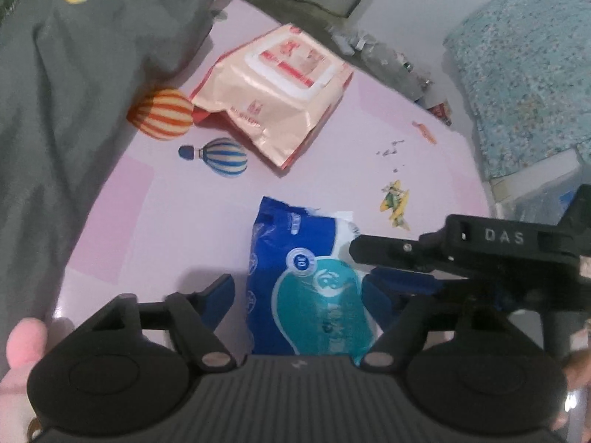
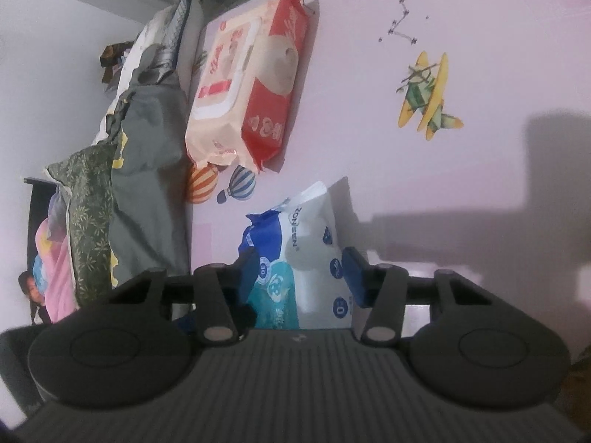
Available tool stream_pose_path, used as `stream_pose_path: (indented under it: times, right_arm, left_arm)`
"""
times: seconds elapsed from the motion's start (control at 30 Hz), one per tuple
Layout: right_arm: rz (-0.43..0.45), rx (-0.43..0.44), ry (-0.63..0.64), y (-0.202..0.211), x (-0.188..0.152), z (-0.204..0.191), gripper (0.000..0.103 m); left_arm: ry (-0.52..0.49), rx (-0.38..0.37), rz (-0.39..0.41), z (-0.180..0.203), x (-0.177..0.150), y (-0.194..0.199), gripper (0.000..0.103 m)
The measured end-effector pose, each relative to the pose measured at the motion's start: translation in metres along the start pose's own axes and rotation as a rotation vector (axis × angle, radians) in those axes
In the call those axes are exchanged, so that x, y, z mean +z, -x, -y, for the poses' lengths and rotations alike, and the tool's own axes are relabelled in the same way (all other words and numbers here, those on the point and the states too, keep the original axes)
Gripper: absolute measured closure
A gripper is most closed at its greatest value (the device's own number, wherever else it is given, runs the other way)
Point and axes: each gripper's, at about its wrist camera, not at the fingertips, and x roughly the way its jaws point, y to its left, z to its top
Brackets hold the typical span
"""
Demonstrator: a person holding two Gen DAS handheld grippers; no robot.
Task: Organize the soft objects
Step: 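Close the right tool on the blue-white ZONSEN wipes packet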
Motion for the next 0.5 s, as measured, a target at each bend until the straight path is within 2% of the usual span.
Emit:
stream_pose_path:
  times: [0.17,0.23,0.4,0.5]
  right_arm:
    - [-0.02,-0.014,0.002,-0.015,-0.003,0.002,0.057]
    - [-0.031,-0.022,-0.004,-0.02,-0.004,0.005,0.057]
    - [-0.05,-0.002,0.0,-0.027,-0.002,0.007,0.057]
    - [-0.04,-0.007,0.029,-0.026,-0.004,0.0,0.061]
  left_arm:
    - [0.033,-0.013,-0.06,-0.003,0.001,-0.017,0.039]
    - [0.048,-0.02,-0.073,-0.002,0.0,-0.022,0.039]
    - [0.04,0.014,-0.069,0.01,0.001,-0.024,0.041]
    - [0.015,0.032,-0.053,0.02,0.0,-0.017,0.042]
